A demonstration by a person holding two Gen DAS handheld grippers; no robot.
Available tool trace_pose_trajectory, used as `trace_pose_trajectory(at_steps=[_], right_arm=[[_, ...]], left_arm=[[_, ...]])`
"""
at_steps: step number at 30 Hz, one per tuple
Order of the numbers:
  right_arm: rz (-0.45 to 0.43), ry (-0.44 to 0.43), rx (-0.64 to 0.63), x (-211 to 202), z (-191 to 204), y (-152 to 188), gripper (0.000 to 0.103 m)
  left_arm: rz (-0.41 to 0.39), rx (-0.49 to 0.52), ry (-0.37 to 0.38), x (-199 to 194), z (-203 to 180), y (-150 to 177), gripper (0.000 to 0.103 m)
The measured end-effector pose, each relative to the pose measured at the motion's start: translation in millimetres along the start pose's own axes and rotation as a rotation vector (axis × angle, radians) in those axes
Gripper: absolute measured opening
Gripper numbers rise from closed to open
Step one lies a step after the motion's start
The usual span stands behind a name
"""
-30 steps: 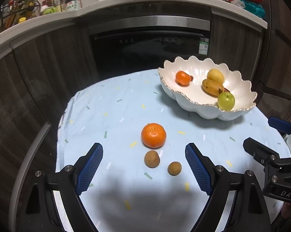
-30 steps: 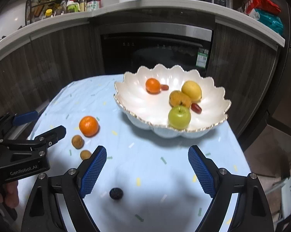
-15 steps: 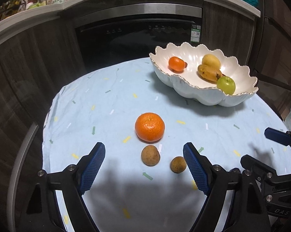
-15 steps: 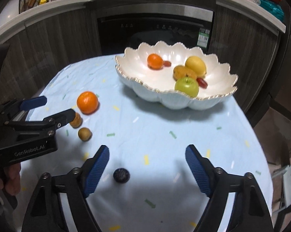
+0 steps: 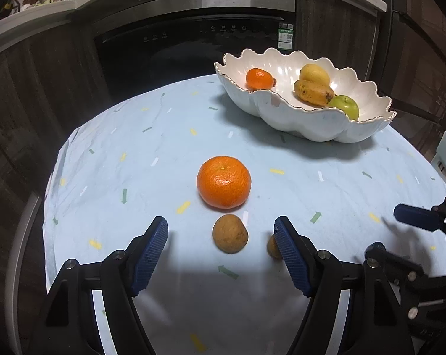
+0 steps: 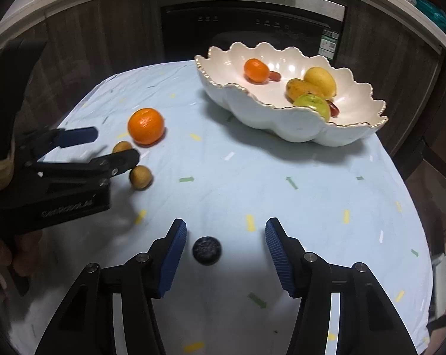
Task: Organize fruits
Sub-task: 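Grasp a brown longan with the left tool while the right tool grasps the dark blueberry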
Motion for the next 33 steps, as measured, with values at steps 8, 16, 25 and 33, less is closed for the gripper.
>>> trace_pose_trajectory(at_steps=[8,16,25,33], right_arm=[[0.011,-0.009,0.011,4,-1,3,0.049],[0.022,-0.025,0.01,8,0,4,0.043],[0.03,-0.028,0.002,10,2,8,0.036],[0.012,-0.034,-0.017,9,7,9,0.023]], left_arm=[[-0.018,0.016,0.048,1,0,2,0.06],[-0.029,-0.006,0.07,0,4,4,0.052],[0.016,-0.005,0.062,9,1,5,0.037],[0.049,0.0,0.05,15,-2,7,0.026]])
Point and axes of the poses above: each gripper's, at about its wrist camera, not at the fingertips, and x roughly the way its jaws point, z to its left, y to its underside, the point moved 1 cm from there along x, roughly the way its jaws point, and after that the axes turned 8 degrees about -x, right-handed, at the moved point
